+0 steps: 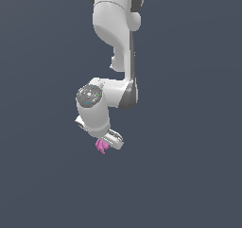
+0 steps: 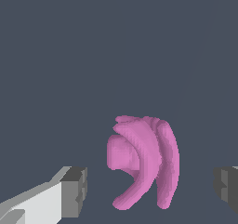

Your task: Pick up the object and move it to a goal position.

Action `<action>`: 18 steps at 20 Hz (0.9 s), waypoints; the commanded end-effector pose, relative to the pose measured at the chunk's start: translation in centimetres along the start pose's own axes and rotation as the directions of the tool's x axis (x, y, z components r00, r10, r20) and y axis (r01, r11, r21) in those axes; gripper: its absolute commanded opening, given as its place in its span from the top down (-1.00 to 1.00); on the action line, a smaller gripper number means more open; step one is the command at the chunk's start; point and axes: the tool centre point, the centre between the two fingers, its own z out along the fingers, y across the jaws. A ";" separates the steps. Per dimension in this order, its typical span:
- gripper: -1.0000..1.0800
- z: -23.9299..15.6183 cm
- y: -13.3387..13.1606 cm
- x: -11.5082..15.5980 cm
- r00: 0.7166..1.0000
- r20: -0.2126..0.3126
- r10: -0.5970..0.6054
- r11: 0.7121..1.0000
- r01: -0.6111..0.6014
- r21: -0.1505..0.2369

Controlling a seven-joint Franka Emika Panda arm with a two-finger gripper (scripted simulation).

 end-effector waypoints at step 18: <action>1.00 4.2 0.1 0.1 1.000 0.001 0.005 1.000 -0.005 0.000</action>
